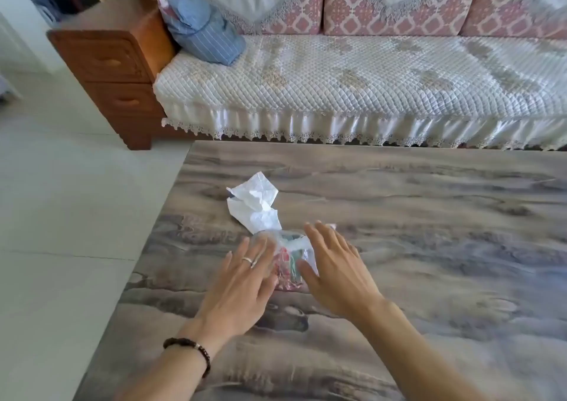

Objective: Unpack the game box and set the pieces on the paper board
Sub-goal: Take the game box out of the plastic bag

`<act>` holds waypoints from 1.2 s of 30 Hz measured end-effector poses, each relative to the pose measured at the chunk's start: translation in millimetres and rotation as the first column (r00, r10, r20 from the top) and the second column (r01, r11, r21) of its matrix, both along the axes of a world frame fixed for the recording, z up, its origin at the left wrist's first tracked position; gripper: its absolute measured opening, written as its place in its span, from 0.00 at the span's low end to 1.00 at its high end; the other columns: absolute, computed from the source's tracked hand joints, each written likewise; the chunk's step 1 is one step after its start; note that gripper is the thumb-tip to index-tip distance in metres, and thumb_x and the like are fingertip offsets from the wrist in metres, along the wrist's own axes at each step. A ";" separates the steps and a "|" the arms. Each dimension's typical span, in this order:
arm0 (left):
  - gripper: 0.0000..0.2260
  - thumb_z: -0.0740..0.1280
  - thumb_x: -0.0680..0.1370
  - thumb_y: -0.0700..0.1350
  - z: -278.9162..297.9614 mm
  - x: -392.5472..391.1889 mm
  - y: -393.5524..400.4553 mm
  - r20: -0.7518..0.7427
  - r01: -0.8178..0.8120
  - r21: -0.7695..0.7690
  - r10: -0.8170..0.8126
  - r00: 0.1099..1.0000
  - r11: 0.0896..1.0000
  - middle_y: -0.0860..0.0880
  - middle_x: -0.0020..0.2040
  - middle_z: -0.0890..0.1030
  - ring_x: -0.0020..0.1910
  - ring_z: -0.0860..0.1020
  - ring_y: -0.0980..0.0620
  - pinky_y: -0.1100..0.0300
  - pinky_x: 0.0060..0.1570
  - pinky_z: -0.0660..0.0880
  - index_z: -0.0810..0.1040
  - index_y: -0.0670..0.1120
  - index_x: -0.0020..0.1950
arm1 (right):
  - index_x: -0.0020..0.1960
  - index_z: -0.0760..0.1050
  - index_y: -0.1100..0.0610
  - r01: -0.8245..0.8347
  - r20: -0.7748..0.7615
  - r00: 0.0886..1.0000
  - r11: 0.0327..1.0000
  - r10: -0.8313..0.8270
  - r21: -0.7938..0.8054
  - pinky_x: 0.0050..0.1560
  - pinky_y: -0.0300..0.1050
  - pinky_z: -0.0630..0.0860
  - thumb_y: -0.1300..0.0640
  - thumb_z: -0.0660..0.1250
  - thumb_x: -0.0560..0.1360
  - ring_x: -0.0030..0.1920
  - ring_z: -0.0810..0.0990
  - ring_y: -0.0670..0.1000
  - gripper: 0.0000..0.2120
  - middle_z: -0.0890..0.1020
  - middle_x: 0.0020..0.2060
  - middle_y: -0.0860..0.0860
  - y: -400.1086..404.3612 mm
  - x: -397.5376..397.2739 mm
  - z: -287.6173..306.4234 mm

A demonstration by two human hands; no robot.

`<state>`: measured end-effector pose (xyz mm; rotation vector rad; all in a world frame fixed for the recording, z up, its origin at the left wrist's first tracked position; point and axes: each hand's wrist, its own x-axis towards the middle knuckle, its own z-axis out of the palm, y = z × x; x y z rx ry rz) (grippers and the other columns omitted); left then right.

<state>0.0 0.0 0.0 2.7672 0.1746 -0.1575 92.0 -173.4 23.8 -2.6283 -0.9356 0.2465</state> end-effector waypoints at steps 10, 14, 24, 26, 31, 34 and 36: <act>0.24 0.56 0.81 0.51 -106.2 29.8 16.4 0.205 -0.048 -0.149 0.078 0.976 0.988 0.53 0.74 0.67 0.71 0.66 0.49 0.50 0.65 0.68 0.55 0.58 0.76 | 0.73 0.59 0.55 0.179 -0.056 0.984 0.950 -0.170 0.255 0.58 0.51 0.72 0.43 0.57 0.79 0.65 0.68 0.56 0.27 0.68 0.65 0.52 33.4 3.9 -114.3; 0.23 0.56 0.82 0.53 -103.0 1.3 -0.8 0.301 -0.055 -0.091 0.080 0.950 0.994 0.53 0.73 0.67 0.70 0.67 0.51 0.54 0.63 0.69 0.56 0.57 0.77 | 0.62 0.72 0.53 0.228 -0.040 0.972 0.892 -0.231 0.391 0.49 0.47 0.72 0.45 0.61 0.77 0.54 0.75 0.54 0.17 0.72 0.54 0.49 22.9 -16.0 -122.4; 0.05 0.66 0.77 0.54 -84.1 -60.2 -36.2 0.405 -0.050 0.057 0.022 0.914 0.997 0.57 0.45 0.81 0.45 0.80 0.53 0.57 0.40 0.73 0.79 0.55 0.50 | 0.44 0.78 0.52 0.182 -0.047 0.982 0.861 -0.181 0.476 0.50 0.41 0.68 0.59 0.66 0.75 0.51 0.73 0.50 0.04 0.73 0.48 0.46 -25.1 -71.2 -112.7; 0.05 0.67 0.77 0.53 -83.9 -70.1 -35.3 0.399 -0.104 0.097 0.057 0.915 0.990 0.57 0.41 0.80 0.42 0.79 0.55 0.58 0.37 0.73 0.78 0.53 0.44 | 0.43 0.78 0.53 0.259 -0.041 0.960 0.821 -0.277 0.509 0.53 0.43 0.69 0.60 0.66 0.75 0.53 0.71 0.50 0.04 0.73 0.49 0.47 -38.8 -74.7 -113.2; 0.05 0.63 0.78 0.51 -77.7 -90.0 -24.1 0.392 -0.139 0.030 0.116 0.912 0.990 0.59 0.46 0.74 0.37 0.72 0.59 0.66 0.31 0.62 0.76 0.54 0.45 | 0.50 0.75 0.53 0.433 -0.158 0.899 0.768 -0.409 0.471 0.54 0.43 0.69 0.62 0.65 0.74 0.58 0.74 0.53 0.07 0.75 0.52 0.50 -76.7 -65.6 -105.8; 0.09 0.61 0.79 0.50 -76.3 -90.1 -32.7 0.433 -0.099 -0.036 0.104 0.896 0.994 0.59 0.57 0.72 0.46 0.72 0.60 0.68 0.37 0.65 0.75 0.54 0.59 | 0.60 0.73 0.53 0.361 -0.113 0.929 0.794 -0.353 0.488 0.61 0.46 0.70 0.60 0.65 0.72 0.61 0.72 0.50 0.16 0.75 0.56 0.47 -72.3 -74.5 -100.9; 0.16 0.63 0.79 0.50 -75.7 -87.6 -41.7 0.460 -0.035 -0.032 0.045 0.887 0.999 0.59 0.60 0.74 0.56 0.72 0.59 0.68 0.46 0.68 0.71 0.54 0.67 | 0.64 0.71 0.51 0.243 0.019 0.959 0.855 -0.283 0.458 0.63 0.49 0.69 0.55 0.65 0.73 0.62 0.71 0.49 0.20 0.75 0.59 0.46 -60.8 -82.0 -96.8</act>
